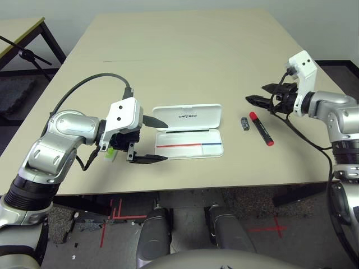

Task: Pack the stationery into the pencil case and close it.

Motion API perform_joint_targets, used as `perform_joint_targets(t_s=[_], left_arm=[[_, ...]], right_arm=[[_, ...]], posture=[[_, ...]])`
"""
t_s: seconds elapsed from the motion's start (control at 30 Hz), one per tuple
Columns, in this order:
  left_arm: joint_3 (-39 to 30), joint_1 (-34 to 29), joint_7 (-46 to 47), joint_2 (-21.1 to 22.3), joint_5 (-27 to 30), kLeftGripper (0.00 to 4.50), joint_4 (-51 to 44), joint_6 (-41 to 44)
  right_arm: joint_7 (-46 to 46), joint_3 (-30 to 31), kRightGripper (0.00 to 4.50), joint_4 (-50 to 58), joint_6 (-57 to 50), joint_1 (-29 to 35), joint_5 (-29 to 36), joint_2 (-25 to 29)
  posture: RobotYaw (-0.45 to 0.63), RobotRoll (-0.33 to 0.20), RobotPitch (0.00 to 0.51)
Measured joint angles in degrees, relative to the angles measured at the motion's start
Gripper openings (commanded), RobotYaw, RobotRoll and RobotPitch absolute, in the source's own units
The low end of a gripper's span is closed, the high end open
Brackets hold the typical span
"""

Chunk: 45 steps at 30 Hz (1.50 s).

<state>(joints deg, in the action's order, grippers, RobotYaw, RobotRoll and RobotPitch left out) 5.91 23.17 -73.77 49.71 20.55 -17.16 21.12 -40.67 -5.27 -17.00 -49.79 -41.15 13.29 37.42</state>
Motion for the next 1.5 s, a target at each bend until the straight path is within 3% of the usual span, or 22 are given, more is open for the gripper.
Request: perform_joint_targets(t_s=[0.27, 0.7, 0.8, 1.1, 1.5], left_arm=[[1.45, 0.22, 0.27, -0.44, -0.39, 4.45, 0.24, -0.63], [1.49, 0.61, 1.10, -0.42, -0.44, 4.45, 0.21, -0.72], [1.48, 0.60, 1.35, -0.34, -0.49, 4.50, 0.19, -0.72], [1.48, 0.41, 1.76, 0.01, -0.54, 4.50, 0.09, -0.72], [1.48, -0.05, 1.73, 0.61, -0.65, 4.50, 0.10, -0.98]], right_arm=[[0.63, 2.86, 4.50, 1.23, -6.27, 1.56, -0.08, 1.13], [-0.65, 9.28, 4.50, -4.08, -4.25, 3.99, -2.56, 0.79], [-0.89, 9.37, 3.87, -5.24, -3.10, 3.83, -2.88, 0.78], [-1.55, 9.33, 0.55, -8.16, -1.38, 2.12, -3.53, 0.65], [-17.80, 11.34, 0.47, -5.76, 15.18, 1.15, -4.97, 9.61]], posture=[[-0.07, 0.000, 0.105], [-0.04, 0.000, 0.102], [-0.04, 0.000, 0.102], [-0.04, 0.000, 0.106], [-0.04, 0.000, 0.109]])
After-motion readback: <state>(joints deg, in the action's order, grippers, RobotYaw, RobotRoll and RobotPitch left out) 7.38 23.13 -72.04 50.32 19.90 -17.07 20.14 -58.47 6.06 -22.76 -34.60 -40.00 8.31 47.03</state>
